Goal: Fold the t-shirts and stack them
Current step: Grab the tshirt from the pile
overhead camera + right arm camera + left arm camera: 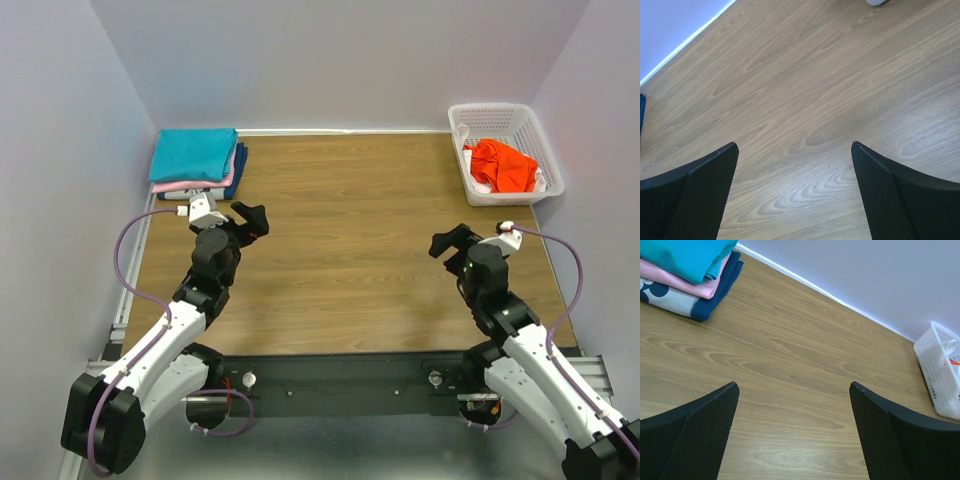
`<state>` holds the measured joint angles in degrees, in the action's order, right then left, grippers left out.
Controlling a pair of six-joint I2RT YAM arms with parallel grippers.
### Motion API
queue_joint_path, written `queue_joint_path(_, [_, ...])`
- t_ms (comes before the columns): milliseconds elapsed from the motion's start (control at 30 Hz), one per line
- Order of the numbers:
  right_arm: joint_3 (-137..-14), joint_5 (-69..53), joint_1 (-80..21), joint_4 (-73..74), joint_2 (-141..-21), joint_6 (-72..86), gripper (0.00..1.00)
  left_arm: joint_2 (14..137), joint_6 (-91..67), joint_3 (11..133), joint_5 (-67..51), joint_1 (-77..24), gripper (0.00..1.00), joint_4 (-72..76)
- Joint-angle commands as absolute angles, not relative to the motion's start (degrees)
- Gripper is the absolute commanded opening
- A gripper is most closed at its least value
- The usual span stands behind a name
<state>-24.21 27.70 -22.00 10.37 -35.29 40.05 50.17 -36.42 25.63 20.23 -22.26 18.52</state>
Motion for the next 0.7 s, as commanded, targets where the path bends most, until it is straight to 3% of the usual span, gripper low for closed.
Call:
queue_joint_path(0, [-25.13,30.15,-21.8,10.99,-37.35,40.08,1.0,49.31,-38.67,24.61,24.34,-22.5,0.98,20.65])
queue_joint_path(333, [-34.7,37.17,-21.88,10.63,-51.05,40.69,1.0,49.31,-38.59,25.14,24.87,-22.5,0.98,19.16])
queue_joint_path(467, [-49.34,38.94,-20.66,10.72,-62.64,37.54,1.0,49.39,-37.27,26.01,26.19,-22.5,0.98,18.81])
queue_joint_path(667, [-67.48,27.87,-6.87,10.72,-82.83,34.81,1.0,49.57,-37.53,26.19,27.59,-22.41,0.98,18.11])
